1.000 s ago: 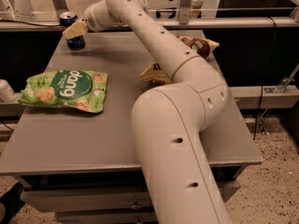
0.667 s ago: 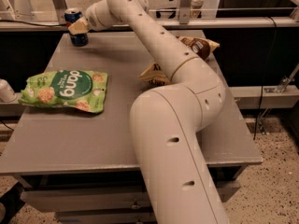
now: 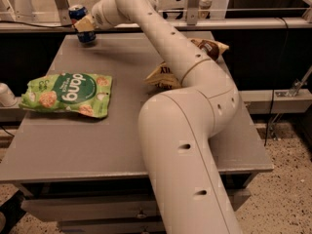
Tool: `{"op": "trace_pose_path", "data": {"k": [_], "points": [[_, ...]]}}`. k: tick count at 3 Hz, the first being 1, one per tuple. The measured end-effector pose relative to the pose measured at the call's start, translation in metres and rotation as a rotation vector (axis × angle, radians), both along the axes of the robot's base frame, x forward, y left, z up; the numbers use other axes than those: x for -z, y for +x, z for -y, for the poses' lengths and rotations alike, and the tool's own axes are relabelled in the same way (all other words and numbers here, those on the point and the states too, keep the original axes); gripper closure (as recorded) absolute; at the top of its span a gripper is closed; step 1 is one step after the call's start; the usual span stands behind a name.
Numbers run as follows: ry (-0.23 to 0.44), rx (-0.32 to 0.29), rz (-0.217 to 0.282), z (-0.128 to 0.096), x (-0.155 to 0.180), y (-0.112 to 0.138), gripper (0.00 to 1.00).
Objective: Move pepsi can near brown chip bag
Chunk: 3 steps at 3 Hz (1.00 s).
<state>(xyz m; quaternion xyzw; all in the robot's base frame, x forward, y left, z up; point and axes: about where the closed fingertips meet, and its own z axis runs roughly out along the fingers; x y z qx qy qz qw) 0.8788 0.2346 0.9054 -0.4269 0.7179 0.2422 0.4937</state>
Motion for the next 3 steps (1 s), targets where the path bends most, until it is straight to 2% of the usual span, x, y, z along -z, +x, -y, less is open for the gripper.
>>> {"op": "trace_pose_path", "data": {"k": [1,2,3], "points": [[0.024,-0.013,0.030,0.014,-0.023,-0.012,1.00],[0.052,-0.031,0.057,0.034,-0.046,-0.034,1.00],[0.080,-0.051,0.058,0.065,-0.057,-0.073,1.00]]}}
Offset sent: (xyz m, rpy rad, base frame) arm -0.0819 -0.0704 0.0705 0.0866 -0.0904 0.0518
